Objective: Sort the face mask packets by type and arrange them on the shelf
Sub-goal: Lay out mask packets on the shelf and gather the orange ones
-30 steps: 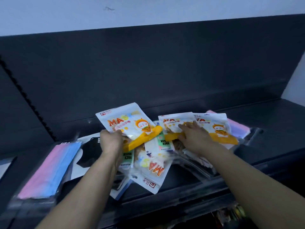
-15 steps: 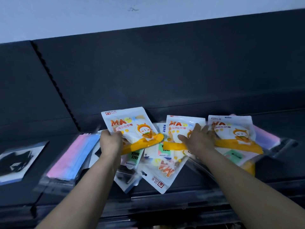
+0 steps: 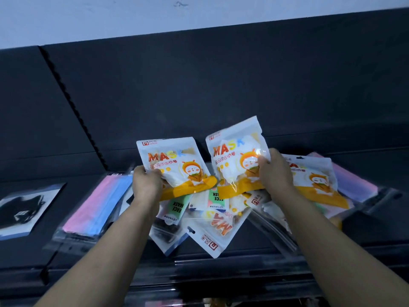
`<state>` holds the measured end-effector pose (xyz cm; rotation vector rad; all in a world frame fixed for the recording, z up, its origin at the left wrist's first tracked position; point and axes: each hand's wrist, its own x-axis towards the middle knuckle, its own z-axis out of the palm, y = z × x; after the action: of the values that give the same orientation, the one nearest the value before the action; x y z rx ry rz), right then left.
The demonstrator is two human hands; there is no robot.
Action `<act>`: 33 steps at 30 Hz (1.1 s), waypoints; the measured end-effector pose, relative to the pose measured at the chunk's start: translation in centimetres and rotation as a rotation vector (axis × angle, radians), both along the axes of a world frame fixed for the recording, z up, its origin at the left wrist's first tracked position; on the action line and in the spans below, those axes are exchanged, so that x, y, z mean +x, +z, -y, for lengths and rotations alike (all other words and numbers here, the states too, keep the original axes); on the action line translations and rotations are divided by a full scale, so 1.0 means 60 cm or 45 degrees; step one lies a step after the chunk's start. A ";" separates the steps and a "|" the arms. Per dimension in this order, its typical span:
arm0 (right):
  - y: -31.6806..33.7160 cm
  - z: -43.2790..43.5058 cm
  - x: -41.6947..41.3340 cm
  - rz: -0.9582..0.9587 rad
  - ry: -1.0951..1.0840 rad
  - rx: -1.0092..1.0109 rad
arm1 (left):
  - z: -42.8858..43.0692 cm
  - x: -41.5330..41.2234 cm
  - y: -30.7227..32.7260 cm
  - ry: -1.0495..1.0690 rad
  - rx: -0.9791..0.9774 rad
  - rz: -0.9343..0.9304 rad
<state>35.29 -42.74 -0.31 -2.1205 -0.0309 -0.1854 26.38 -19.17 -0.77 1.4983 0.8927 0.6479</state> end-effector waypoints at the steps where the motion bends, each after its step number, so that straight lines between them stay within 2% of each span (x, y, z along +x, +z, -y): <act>1: 0.007 -0.006 -0.009 0.094 0.000 -0.019 | -0.003 -0.005 0.001 0.012 0.039 0.002; 4: 0.023 -0.041 -0.039 0.267 0.058 0.095 | -0.024 -0.030 0.005 0.076 0.141 -0.001; 9: 0.006 -0.140 -0.071 0.073 0.200 0.130 | -0.103 -0.108 0.010 0.167 0.283 -0.020; 12: 0.001 -0.211 -0.099 -0.037 0.385 0.115 | -0.168 -0.178 0.009 0.257 0.312 -0.087; 17: -0.006 -0.361 -0.187 -0.017 0.669 -0.078 | -0.282 -0.313 0.002 0.448 0.342 -0.218; 21: -0.013 -0.495 -0.268 -0.052 0.809 0.041 | -0.396 -0.415 -0.010 0.593 0.332 -0.276; 26: -0.012 -0.614 -0.317 -0.113 0.881 0.172 | -0.489 -0.475 -0.020 0.489 0.323 -0.272; 33: -0.025 -0.769 -0.382 -0.228 0.979 0.272 | -0.620 -0.543 -0.019 0.484 0.306 -0.248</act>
<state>12.36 3.41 -1.81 -1.7656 -0.6755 0.4371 -6.19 18.01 -1.91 1.6393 1.3054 0.9221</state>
